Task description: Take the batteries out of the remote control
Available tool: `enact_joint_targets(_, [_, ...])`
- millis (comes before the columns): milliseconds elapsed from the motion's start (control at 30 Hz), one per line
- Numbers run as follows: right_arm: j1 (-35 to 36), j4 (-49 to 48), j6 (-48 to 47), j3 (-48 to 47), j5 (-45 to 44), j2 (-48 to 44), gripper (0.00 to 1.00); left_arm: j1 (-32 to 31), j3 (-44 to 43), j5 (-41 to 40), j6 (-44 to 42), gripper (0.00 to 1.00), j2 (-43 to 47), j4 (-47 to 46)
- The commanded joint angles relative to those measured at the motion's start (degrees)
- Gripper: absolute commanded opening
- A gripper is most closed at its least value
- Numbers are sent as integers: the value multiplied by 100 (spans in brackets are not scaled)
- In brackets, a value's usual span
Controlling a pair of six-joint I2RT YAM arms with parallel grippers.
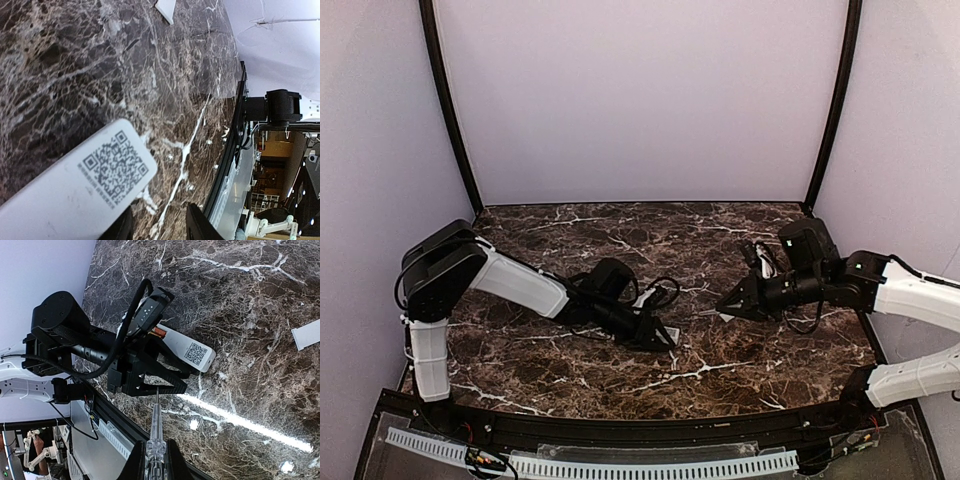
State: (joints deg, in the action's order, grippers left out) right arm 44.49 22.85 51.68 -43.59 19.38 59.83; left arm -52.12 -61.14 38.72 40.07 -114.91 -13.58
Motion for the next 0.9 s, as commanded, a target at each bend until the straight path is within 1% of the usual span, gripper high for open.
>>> enact_joint_targets(0, [-64,36,-96,31,-99,-30,0,-45,-240,20,540,36,-144,-633])
enact_joint_targets(133, [-72,117,-113,18,-120,-46,0,-52,-313,156,532,36,-95,-634])
enact_joint_targets(233, [-85,176,-119,18,-158,-97,0,-47,-240,356,363,36,81,-518])
enact_joint_targets(300, [-89,215,-135,18,-183,-119,0,-48,-203,407,106,36,295,-239])
enact_joint_targets(367, [-100,247,-153,18,-197,-127,0,-27,-220,321,-317,37,569,257])
enact_joint_targets(400, [-105,256,-162,15,-206,-132,0,-7,-239,151,-696,38,791,712])
enact_joint_targets(433, [-107,270,-171,10,-218,-138,0,1,-290,25,-893,39,907,956])
enact_joint_targets(467, [-114,274,-186,9,-224,-134,0,22,-322,-301,-1322,40,1122,1508])
enact_joint_targets(500, [-118,280,-187,9,-235,-124,0,37,-381,-478,-1544,40,1231,1745])
enact_joint_targets(533, [-123,289,-193,9,-239,-124,0,60,-399,-855,-1917,41,1431,2169])
enact_joint_targets(567, [-125,288,-208,4,-241,-121,0,69,-407,-1045,-2272,41,1522,2344])
enact_joint_targets(600, [-125,294,-211,2,-241,-117,0,83,-403,-1467,-2432,41,1686,2607])
enact_joint_targets(733, [-134,325,-220,-9,-250,-125,0,93,-236,-2550,-3463,44,2060,3117])
enact_joint_targets(833, [-134,346,-220,6,-258,-152,0,103,-39,-2999,-4305,49,2280,3224])
enact_joint_targets(867, [-134,357,-220,8,-259,-152,0,103,19,-3144,-4459,52,2298,3236])
